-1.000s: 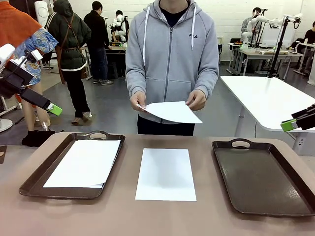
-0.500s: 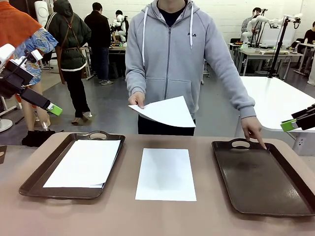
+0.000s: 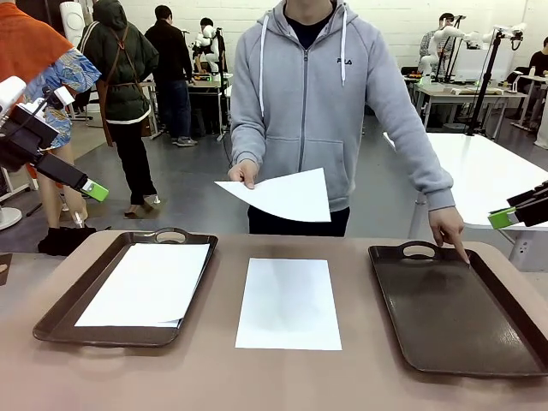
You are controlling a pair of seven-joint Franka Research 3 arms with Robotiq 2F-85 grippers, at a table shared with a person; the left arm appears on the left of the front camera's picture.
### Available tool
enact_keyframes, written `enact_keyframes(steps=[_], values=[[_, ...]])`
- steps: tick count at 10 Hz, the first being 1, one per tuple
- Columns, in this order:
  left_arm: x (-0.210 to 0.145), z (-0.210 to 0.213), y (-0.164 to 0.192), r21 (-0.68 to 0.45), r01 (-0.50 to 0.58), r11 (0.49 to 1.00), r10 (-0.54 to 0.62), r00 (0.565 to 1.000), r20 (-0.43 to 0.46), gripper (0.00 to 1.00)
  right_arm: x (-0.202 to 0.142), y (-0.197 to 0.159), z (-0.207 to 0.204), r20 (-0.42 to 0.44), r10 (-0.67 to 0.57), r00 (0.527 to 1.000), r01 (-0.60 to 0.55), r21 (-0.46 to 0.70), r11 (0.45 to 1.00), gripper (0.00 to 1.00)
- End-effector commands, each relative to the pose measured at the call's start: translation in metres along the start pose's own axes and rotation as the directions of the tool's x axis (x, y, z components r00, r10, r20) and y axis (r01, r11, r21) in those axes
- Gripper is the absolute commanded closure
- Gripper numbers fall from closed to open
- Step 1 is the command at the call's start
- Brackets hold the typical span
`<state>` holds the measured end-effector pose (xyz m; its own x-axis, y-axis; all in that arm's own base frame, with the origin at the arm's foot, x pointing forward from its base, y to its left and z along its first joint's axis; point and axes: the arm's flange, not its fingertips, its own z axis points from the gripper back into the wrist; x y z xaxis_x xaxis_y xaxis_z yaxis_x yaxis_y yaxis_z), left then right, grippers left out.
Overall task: Sort the A4 documents.
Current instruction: Receive the A4 Paper.
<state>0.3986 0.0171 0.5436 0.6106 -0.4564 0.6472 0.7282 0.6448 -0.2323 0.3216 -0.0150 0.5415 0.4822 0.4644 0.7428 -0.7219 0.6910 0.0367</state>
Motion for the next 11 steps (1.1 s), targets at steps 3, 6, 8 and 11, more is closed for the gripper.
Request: enact_keyframes(steps=[3, 6, 8, 11], values=[[-0.0012, 0.0013, -0.0001, -0.012, 0.007, 1.000, -0.007, 1.000, 0.011, 0.00, -0.0002, -0.0008, -0.0030, 0.007, -0.002, 1.000, 0.001, 0.017, 1.000, 0.00], [-0.0012, 0.0013, -0.0001, -0.012, 0.007, 1.000, -0.007, 1.000, 0.011, 0.00, -0.0002, -0.0008, -0.0030, 0.007, -0.002, 1.000, 0.001, 0.017, 1.000, 0.00], [-0.0012, 0.0013, -0.0001, -0.012, 0.007, 1.000, -0.007, 1.000, 0.011, 0.00, -0.0002, -0.0008, -0.0030, 0.007, -0.002, 1.000, 0.001, 0.017, 1.000, 0.00], [-0.0012, 0.0013, -0.0001, -0.012, 0.007, 1.000, -0.007, 1.000, 0.011, 0.00, -0.0002, -0.0008, -0.0030, 0.007, -0.002, 1.000, 0.001, 0.017, 1.000, 0.00]])
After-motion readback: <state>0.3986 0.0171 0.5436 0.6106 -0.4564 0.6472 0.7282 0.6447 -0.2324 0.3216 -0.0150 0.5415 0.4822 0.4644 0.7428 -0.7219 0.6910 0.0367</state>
